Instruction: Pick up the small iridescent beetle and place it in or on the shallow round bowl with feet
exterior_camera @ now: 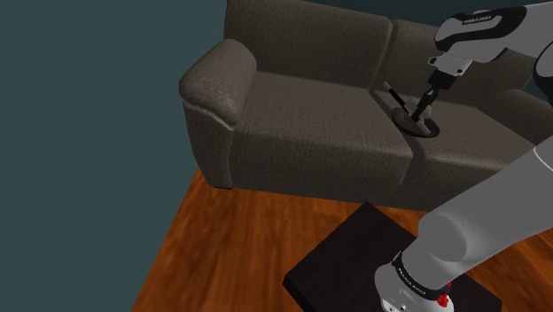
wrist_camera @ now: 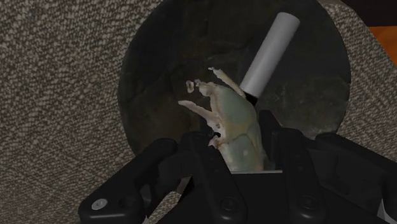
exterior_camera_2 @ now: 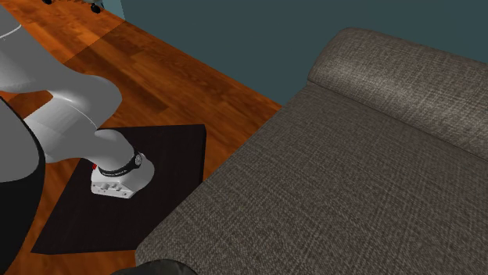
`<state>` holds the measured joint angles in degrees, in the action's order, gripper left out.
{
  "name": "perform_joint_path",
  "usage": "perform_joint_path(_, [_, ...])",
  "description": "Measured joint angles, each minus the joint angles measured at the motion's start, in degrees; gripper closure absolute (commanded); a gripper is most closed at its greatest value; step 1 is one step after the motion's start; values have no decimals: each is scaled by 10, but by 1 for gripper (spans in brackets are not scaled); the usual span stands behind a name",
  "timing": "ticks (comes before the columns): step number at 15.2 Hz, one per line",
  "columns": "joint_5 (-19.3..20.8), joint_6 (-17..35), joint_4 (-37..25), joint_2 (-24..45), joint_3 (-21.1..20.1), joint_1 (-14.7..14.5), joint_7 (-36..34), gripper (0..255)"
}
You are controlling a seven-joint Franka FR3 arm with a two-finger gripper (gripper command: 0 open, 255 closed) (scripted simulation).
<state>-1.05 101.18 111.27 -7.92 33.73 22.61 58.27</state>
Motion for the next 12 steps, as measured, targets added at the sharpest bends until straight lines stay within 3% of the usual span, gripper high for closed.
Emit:
perform_joint_path(1, [0,1,0,1,0,0,0,255])
perform_joint_path(2, [-1,0,-1,2,1,0,1,0])
perform_joint_path(8, [-2,-2,2,5,1,0,1,0])
perform_joint_path(12, [0,-57,-54,5,3,2,4,0])
